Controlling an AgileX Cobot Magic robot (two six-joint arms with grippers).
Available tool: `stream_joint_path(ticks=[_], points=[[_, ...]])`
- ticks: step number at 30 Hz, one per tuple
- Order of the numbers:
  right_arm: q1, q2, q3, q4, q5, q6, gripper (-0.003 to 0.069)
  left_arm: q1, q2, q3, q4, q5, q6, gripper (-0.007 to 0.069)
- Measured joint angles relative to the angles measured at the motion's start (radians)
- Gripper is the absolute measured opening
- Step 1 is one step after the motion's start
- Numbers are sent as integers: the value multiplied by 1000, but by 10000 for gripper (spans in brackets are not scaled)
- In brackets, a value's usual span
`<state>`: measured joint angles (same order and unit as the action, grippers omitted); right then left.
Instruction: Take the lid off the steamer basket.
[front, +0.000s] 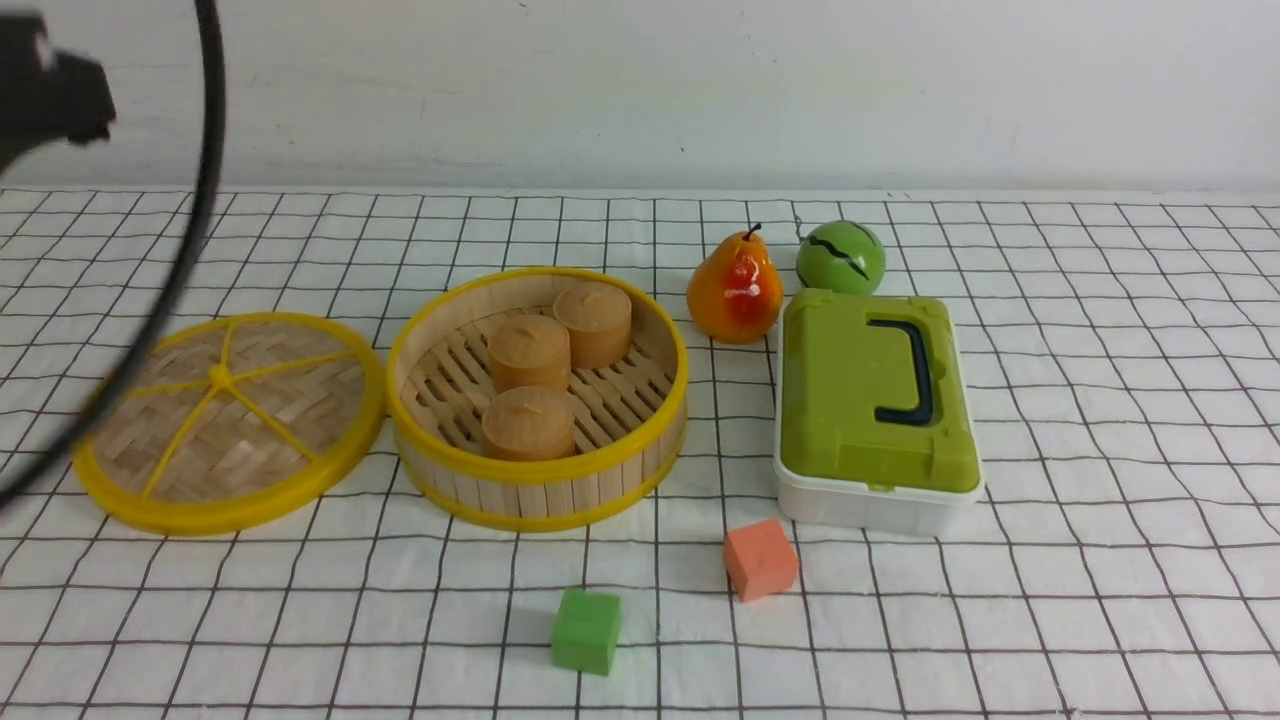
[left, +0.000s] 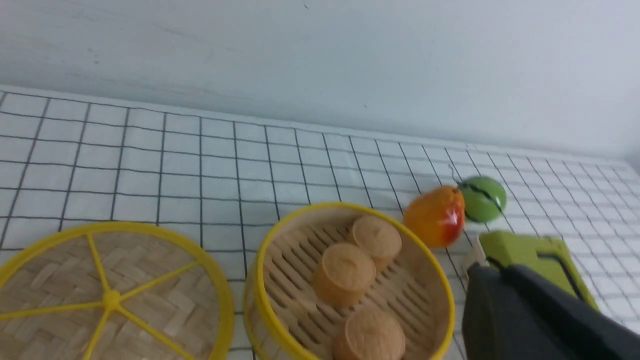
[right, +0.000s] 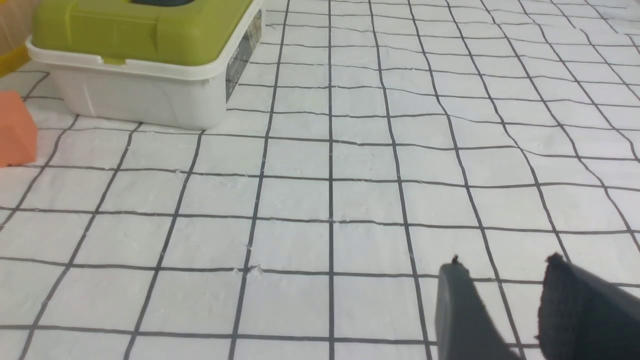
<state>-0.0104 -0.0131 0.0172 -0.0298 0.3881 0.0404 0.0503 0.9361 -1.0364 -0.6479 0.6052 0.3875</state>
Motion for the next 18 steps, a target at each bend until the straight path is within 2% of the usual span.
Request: stream_joint_path(ticks=[1, 4, 13, 17, 18], points=[[0, 0, 0, 1, 0, 0, 239, 0, -74, 73, -38, 16, 69, -13], [0, 0, 0, 1, 0, 0, 239, 0, -174, 160, -70, 46, 135, -13], [0, 0, 0, 1, 0, 0, 239, -18, -346, 278, -75, 154, 154, -13], [0, 0, 0, 1, 0, 0, 239, -96, -454, 354, -70, 100, 170, -13], [0, 0, 0, 1, 0, 0, 239, -117, -518, 401, -50, 39, 182, -13]])
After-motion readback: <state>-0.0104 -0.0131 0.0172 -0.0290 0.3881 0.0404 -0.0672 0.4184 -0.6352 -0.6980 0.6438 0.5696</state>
